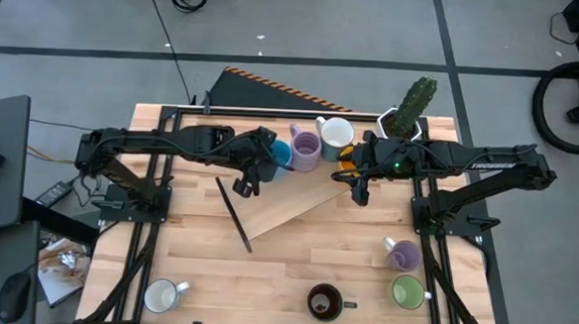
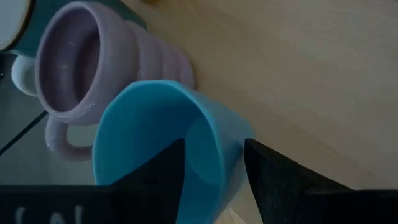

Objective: Place coffee mugs
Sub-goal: Put the blue mug on the shelf, then put the blue patterned mug on the shelf

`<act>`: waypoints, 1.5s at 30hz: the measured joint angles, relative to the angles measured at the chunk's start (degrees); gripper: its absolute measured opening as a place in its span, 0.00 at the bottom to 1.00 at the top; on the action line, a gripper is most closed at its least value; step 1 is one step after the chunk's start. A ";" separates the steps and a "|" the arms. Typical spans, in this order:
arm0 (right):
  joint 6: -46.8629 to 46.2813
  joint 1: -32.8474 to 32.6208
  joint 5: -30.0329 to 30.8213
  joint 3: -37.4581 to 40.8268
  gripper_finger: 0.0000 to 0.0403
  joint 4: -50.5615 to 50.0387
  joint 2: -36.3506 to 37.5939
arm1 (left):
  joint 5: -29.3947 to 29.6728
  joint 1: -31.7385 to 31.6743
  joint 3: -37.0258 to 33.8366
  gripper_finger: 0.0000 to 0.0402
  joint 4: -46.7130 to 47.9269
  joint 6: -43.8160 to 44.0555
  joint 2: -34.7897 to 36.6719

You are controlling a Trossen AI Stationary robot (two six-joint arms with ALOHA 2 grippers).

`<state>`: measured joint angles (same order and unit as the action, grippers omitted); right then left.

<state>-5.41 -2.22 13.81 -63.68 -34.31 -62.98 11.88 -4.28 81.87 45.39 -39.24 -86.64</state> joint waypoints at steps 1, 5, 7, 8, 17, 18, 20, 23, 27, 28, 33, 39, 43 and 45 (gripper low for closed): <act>0.00 0.00 -0.01 0.00 0.59 0.00 0.00 | -0.01 0.06 0.00 0.43 -0.22 0.00 0.15; 0.00 0.00 -0.01 -0.02 0.59 0.18 -0.02 | -0.11 0.71 0.03 0.43 -0.68 0.03 1.33; 0.00 -0.01 -0.01 -0.02 0.59 0.30 -0.02 | -0.46 1.03 0.09 0.43 -0.95 0.60 1.58; 0.00 0.00 -0.01 -0.02 0.59 0.33 -0.02 | -0.44 1.08 0.09 0.43 -0.78 1.20 1.58; 0.00 -0.01 -0.05 -0.04 0.59 0.93 -0.02 | 1.85 1.67 0.02 0.43 -1.06 2.63 3.40; 0.00 -0.02 -0.05 -0.04 0.59 0.93 -0.02 | 1.85 1.67 0.02 0.43 -1.09 2.64 4.08; 0.00 -0.01 -0.06 -0.04 0.59 0.94 -0.02 | 1.85 1.60 0.00 0.43 -1.94 2.93 5.48; 0.01 -0.01 -0.08 -0.04 0.59 0.99 -0.02 | -0.04 1.56 0.02 0.43 -3.46 4.37 7.61; 0.00 -0.01 -0.13 -0.04 0.59 1.58 0.00 | -2.00 1.57 0.05 0.43 -3.98 5.63 9.44; 0.00 0.00 -0.20 -0.07 0.59 1.78 -0.02 | -2.17 1.58 0.09 0.43 -4.44 5.68 9.72; 0.01 -0.01 -0.49 -0.07 0.59 2.16 -0.02 | -2.32 1.56 0.07 0.43 -3.84 5.68 10.98; 0.02 -0.02 -0.52 -0.07 0.59 2.33 -0.02 | -2.57 1.58 -0.02 0.43 -4.38 5.94 12.22; 0.02 -0.01 -0.56 -0.07 0.59 2.34 0.06 | -5.46 1.56 -0.02 0.43 -5.05 7.71 13.34; 0.02 0.00 -0.56 -0.07 0.59 2.48 0.16 | -6.86 1.45 0.00 0.43 -5.36 8.76 13.63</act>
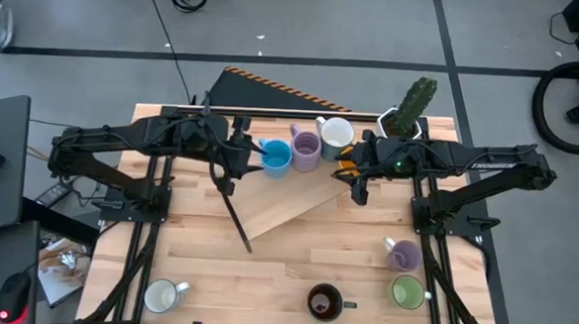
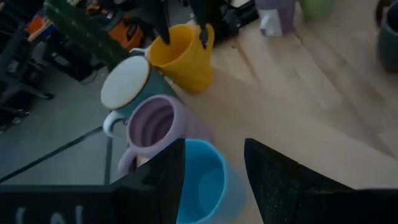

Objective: Place coffee mugs
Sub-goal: Put the blue patterned mug on the shelf

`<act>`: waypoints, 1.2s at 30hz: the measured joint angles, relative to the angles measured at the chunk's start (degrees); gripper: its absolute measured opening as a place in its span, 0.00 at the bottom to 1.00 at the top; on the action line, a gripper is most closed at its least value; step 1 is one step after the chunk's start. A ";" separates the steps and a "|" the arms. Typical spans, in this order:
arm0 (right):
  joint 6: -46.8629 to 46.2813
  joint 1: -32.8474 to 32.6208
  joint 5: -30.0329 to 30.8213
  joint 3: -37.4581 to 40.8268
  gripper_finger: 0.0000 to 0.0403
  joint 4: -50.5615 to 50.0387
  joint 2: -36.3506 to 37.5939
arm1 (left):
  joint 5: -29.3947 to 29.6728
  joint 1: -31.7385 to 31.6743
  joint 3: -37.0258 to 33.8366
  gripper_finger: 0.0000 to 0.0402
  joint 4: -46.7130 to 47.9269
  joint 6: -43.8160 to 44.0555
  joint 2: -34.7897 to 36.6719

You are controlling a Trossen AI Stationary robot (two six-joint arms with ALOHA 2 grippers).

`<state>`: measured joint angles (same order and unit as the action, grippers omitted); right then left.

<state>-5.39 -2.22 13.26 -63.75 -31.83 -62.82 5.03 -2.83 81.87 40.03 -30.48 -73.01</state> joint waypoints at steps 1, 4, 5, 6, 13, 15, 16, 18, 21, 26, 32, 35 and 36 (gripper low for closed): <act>0.01 -0.04 -0.01 0.00 0.59 -0.18 0.12 | -0.41 0.00 -0.33 0.43 0.06 0.46 0.42; 0.95 -0.73 -0.02 0.00 0.59 -0.04 0.56 | -0.66 0.00 -3.42 0.43 -2.71 1.36 2.23; 1.37 -1.16 -0.02 0.00 0.59 -0.05 0.70 | -0.65 0.00 -5.20 0.43 -3.85 1.37 3.24; 1.92 -1.62 -0.02 -0.02 0.59 0.42 0.85 | -0.56 0.00 -7.24 0.43 -5.17 1.36 4.26; 3.90 -4.23 2.94 -2.67 0.59 -1.14 1.10 | 0.41 -1.45 -20.85 0.43 -18.97 4.74 13.30; 3.83 -4.51 3.57 -3.20 0.59 -1.37 1.10 | 0.42 -1.75 -24.48 0.43 -21.13 6.96 15.82; 3.61 -4.57 3.65 -3.70 0.59 -2.19 1.06 | 0.19 -1.87 -26.15 0.43 -22.47 8.04 17.10; 2.67 -4.57 3.73 -4.40 0.59 -3.06 1.06 | -0.65 -1.88 -29.66 0.43 -24.77 10.00 19.76; 1.68 -4.59 4.64 -5.13 0.59 -3.78 0.41 | -1.30 -1.79 -35.10 0.43 -28.38 12.01 23.23; -2.53 -4.96 5.22 -9.01 0.59 -9.24 -3.38 | -1.30 -1.84 -43.98 0.43 -36.05 12.73 28.69; -11.98 -7.47 9.46 -16.88 0.59 -20.10 -9.93 | -1.35 -1.82 -52.72 0.43 -45.51 13.52 33.09; -18.41 -9.02 9.48 -20.67 0.59 -24.64 -13.03 | -2.47 -1.74 -55.39 0.43 -47.15 14.79 34.04; -20.74 -9.47 9.03 -21.83 0.59 -26.31 -14.14 | -2.93 -1.73 -56.13 0.43 -47.88 14.89 34.26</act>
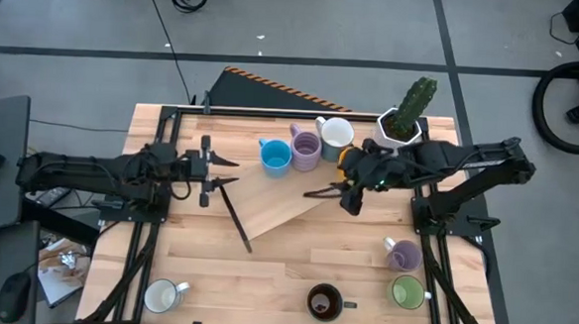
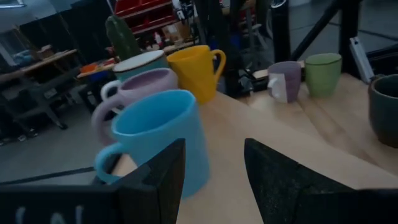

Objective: Place coffee mugs
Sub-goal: Put the blue patterned mug on the shelf

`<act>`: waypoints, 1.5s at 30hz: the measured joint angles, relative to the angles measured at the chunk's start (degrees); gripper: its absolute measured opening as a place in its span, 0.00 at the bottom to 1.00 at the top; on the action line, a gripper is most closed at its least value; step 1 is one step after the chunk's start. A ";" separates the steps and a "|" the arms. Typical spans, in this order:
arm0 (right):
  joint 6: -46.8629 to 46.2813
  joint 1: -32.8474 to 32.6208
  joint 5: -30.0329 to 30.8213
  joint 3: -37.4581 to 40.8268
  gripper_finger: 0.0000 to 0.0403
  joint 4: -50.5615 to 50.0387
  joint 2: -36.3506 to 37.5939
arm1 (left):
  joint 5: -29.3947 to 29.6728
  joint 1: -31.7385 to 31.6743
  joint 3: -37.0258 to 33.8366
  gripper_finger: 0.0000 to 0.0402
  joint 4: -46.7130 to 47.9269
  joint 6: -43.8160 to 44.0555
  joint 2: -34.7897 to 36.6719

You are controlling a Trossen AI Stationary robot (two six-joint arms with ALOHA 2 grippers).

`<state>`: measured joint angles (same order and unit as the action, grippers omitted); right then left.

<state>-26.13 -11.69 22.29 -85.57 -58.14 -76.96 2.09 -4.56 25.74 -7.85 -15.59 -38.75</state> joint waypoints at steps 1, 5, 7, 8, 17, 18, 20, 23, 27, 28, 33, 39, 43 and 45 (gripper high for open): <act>-2.61 -0.36 -0.98 -1.05 0.59 -1.60 -1.15 | -0.75 0.00 -0.98 0.43 -0.81 0.21 0.33; -13.97 -1.11 -8.56 -5.09 0.59 -8.92 -5.80 | -3.21 0.04 -3.80 0.43 -4.32 1.45 1.06; -19.85 -1.52 -12.75 -6.78 0.59 -12.60 -8.30 | -3.44 0.04 -4.58 0.43 -4.53 1.93 1.45; -22.80 -1.76 -14.96 -7.55 0.59 -14.46 -9.52 | -3.44 0.04 -4.63 0.43 -4.39 2.40 1.47; -32.79 -4.59 -28.36 -11.92 0.59 -23.42 -17.25 | -3.46 0.02 -4.66 0.43 -3.48 2.99 1.34; -32.89 -4.69 -29.41 -11.94 0.58 -22.94 -17.68 | -3.46 0.02 -4.66 0.43 -3.63 2.97 1.27; -33.15 -4.76 -30.65 -11.94 0.58 -21.62 -18.94 | -3.44 0.00 -4.66 0.43 -3.46 2.68 1.24; -33.09 -6.48 -31.47 -11.94 0.57 -18.65 -21.56 | -3.26 0.00 -4.66 0.43 -3.70 1.49 1.26; -32.79 -10.53 -37.11 -11.94 0.54 -9.50 -25.56 | -3.18 0.00 -4.66 0.43 -3.48 1.55 1.24; -33.81 -11.54 -38.09 -11.94 0.53 -7.92 -26.32 | -3.20 0.00 -4.66 0.43 -3.08 1.78 1.24; -43.99 -17.44 -35.96 -12.06 0.48 -6.95 -27.09 | -3.18 0.00 -4.66 0.43 -1.20 2.99 1.21; -52.51 -24.48 -28.16 -12.07 0.45 -6.80 -26.98 | -3.20 0.02 -4.66 0.43 -0.93 4.97 1.20; -53.89 -26.95 -26.53 -12.13 0.44 -11.05 -27.78 | -3.20 0.02 -4.66 0.43 0.03 5.97 1.19; -54.31 -27.81 -26.41 -12.10 0.44 -14.38 -28.15 | -3.20 0.04 -4.66 0.43 0.56 6.01 1.21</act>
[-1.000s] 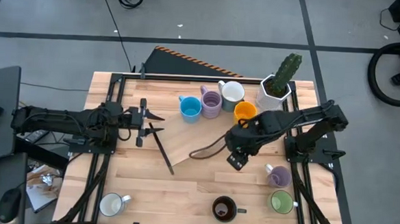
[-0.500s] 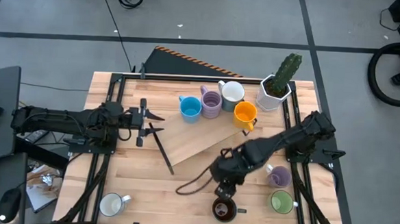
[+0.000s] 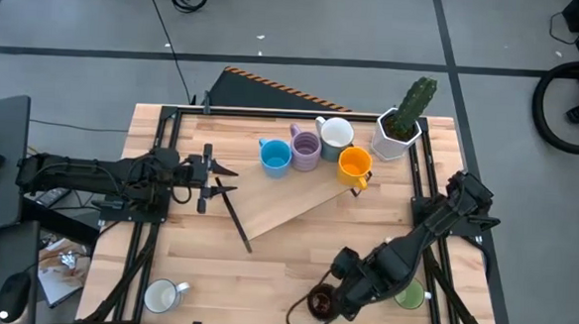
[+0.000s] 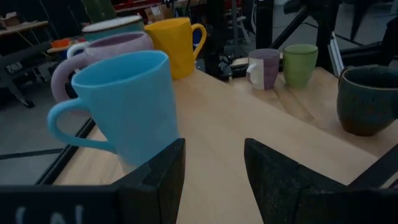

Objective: Place coffee mugs
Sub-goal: Put the blue patterned mug on the shelf

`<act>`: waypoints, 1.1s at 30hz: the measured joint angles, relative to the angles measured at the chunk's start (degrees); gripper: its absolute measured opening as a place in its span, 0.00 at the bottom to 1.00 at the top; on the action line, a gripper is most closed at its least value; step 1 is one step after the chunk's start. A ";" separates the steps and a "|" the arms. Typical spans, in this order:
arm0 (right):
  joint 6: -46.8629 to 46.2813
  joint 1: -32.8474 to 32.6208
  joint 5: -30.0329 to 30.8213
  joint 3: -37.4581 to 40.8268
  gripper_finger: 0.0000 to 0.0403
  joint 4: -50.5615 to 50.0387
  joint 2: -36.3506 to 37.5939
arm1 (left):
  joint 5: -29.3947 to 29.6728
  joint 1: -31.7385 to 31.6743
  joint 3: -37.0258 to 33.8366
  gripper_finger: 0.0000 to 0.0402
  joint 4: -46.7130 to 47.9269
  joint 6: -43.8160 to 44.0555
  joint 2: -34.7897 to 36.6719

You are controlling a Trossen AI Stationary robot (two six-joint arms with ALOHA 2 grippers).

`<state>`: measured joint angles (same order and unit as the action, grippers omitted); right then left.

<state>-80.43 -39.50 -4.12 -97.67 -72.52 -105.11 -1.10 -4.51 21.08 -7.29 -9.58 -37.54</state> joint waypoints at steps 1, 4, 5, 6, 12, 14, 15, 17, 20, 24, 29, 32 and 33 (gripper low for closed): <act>-0.01 -0.38 0.02 0.00 0.44 -0.93 -0.22 | -0.01 -0.01 0.00 0.43 0.62 0.01 -0.01; -0.06 -1.20 0.13 0.32 0.44 -2.62 -0.85 | -0.01 -0.03 0.00 0.43 1.68 0.00 -0.02; -0.48 -1.32 -0.04 0.72 0.44 -1.59 -0.80 | -0.02 -0.01 0.00 0.43 2.11 -0.04 0.00; -1.02 -1.32 -0.32 0.96 0.44 -0.76 -0.76 | -0.01 -0.03 0.00 0.43 2.50 -0.05 -0.01; -0.76 -2.09 0.39 1.03 0.44 4.32 -1.81 | 0.00 -0.04 0.00 0.43 2.88 -1.25 0.00; -0.27 -2.48 -0.02 1.05 0.45 4.47 -3.23 | 0.00 -0.04 0.00 0.43 2.82 -1.46 0.02; 0.25 -2.95 -0.08 1.05 0.45 4.73 -3.81 | 0.00 -0.04 0.00 0.43 2.82 -1.51 0.03; 1.56 -3.49 -1.88 1.03 0.46 5.20 -5.56 | 0.00 -0.02 0.00 0.43 2.39 -1.51 0.08; 2.79 -3.86 -5.88 1.08 0.49 5.20 -7.45 | 0.02 -0.02 0.00 0.43 2.16 -1.51 0.07; 4.71 -4.30 -4.94 0.83 0.50 6.06 -8.36 | 0.18 -0.04 0.00 0.43 1.77 -1.57 0.07; 6.39 -4.51 -2.98 0.68 0.51 5.40 -9.08 | 0.22 -0.04 0.00 0.43 1.63 -2.38 0.09; 7.03 -4.62 -3.13 0.68 0.51 5.36 -9.26 | 0.22 -0.02 0.00 0.43 1.59 -2.96 0.08; 7.09 -4.62 -2.67 0.68 0.51 5.36 -9.24 | 0.22 -0.04 0.00 0.43 1.56 -3.04 0.09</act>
<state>-73.34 -44.12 -6.79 -96.99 -67.16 -114.34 -0.89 -4.56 21.08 -5.74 -12.62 -37.45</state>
